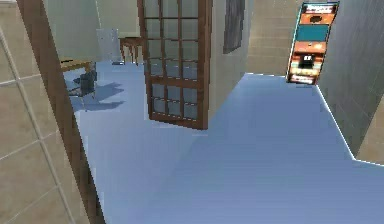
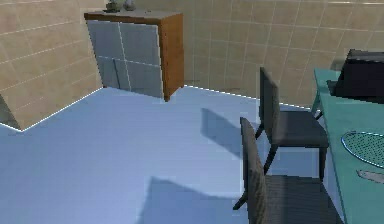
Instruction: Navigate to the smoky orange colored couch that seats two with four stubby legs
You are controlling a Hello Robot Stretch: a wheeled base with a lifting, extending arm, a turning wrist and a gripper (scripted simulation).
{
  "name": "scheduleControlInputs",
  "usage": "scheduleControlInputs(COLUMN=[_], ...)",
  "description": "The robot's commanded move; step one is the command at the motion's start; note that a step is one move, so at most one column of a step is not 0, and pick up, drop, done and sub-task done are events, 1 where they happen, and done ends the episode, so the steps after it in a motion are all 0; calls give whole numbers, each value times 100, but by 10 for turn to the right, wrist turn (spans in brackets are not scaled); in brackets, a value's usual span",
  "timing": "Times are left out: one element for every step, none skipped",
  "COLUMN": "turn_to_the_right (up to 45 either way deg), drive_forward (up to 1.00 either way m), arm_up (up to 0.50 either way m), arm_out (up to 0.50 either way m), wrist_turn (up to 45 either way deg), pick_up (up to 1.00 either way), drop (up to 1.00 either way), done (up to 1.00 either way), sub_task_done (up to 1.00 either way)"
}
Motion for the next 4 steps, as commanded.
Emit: scheduleControlInputs(turn_to_the_right=[0,0,-450,-210], drive_forward=[100,25,0,0], arm_up=[0,0,0,0], arm_out=[0,0,0,0], wrist_turn=[0,0,0,0], pick_up=[0,0,0,0], drop=[0,0,0,0], done=[0,0,0,0], sub_task_done=[0,0,0,0])
